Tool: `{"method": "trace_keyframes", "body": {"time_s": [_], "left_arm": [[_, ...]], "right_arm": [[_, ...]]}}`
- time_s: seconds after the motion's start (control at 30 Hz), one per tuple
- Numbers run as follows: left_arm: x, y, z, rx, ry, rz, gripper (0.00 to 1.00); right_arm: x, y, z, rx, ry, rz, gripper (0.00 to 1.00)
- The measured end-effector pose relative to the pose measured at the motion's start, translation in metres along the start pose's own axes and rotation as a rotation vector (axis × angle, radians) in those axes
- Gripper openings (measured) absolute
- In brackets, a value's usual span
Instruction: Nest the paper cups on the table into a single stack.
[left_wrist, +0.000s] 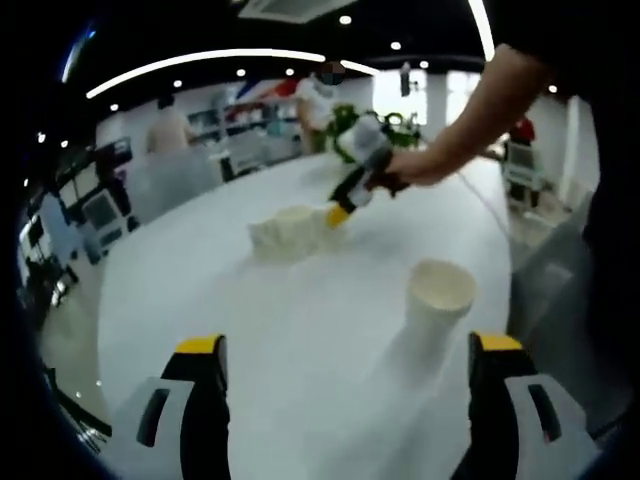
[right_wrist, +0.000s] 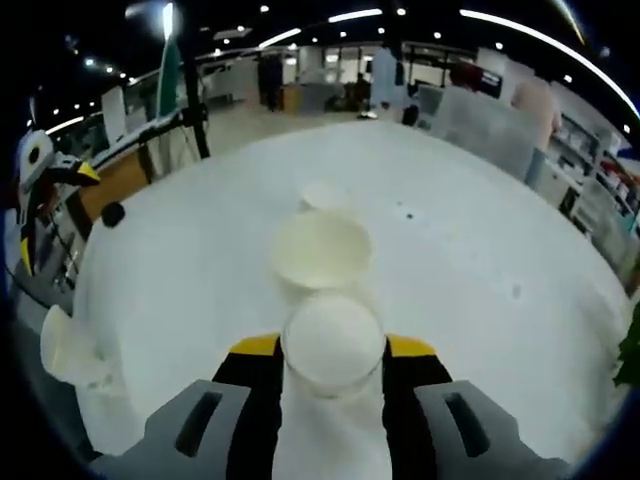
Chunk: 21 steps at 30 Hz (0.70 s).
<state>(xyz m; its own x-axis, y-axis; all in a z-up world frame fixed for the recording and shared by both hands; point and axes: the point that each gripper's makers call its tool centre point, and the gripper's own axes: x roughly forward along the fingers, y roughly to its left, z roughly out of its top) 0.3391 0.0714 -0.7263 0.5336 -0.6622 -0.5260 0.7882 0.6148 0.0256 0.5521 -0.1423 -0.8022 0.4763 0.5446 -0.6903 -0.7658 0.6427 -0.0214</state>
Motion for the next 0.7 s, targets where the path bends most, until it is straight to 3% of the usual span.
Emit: {"method": "trace_keyframes", "body": {"time_s": [0.43, 0.7], "left_arm": [[-0.004, -0.007, 0.005, 0.002, -0.005, -0.002, 0.99], [-0.012, -0.004, 0.012, 0.021, -0.006, 0.022, 0.99]], "right_arm": [[-0.021, -0.002, 0.007, 0.034, -0.026, 0.001, 0.35], [-0.033, 0.02, 0.011, -0.013, -0.028, 0.041, 0.35]]}}
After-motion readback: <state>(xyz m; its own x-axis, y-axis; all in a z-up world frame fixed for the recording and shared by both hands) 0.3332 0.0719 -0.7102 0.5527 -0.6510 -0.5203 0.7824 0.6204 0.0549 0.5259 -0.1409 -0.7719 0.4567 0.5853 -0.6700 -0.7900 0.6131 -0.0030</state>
